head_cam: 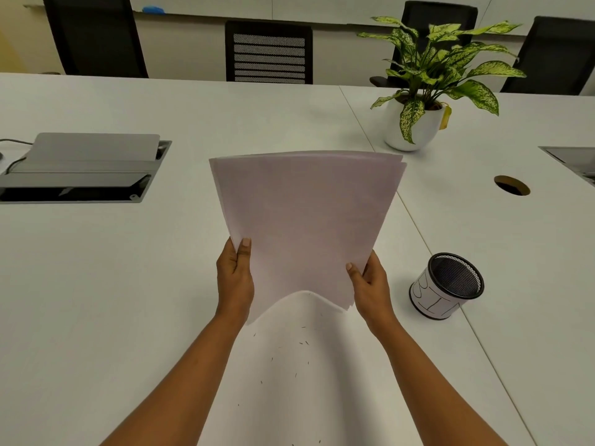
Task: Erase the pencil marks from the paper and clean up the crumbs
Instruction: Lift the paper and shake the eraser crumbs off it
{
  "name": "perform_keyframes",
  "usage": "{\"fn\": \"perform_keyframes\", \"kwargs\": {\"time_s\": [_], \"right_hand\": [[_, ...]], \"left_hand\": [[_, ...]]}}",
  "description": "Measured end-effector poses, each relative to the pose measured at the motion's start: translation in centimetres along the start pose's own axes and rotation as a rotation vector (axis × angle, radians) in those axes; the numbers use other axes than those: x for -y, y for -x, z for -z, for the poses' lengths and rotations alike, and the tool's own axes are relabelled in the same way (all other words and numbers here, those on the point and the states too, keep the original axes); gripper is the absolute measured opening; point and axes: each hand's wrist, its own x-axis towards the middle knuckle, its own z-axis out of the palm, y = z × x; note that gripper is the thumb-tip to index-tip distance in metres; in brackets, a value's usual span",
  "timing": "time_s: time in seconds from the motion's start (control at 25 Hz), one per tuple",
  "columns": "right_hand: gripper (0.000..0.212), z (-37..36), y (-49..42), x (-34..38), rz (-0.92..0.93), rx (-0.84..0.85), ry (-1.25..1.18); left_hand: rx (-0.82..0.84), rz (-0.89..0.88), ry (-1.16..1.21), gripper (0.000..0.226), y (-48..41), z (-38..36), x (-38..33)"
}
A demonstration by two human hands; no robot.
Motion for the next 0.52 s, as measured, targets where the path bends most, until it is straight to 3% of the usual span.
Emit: {"fn": "perform_keyframes", "kwargs": {"time_s": [0.28,0.52], "right_hand": [[0.018,-1.2,-0.5,1.7,0.035,-0.064,-0.014],[0.021,-7.3,-0.1,1.3,-0.178,0.07,0.033]], "left_hand": [[-0.099,-0.027,-0.109,0.035,-2.0,1.4,-0.9],[-0.229,0.029,-0.393,0.037,-6.4,7.1,0.5]]}}
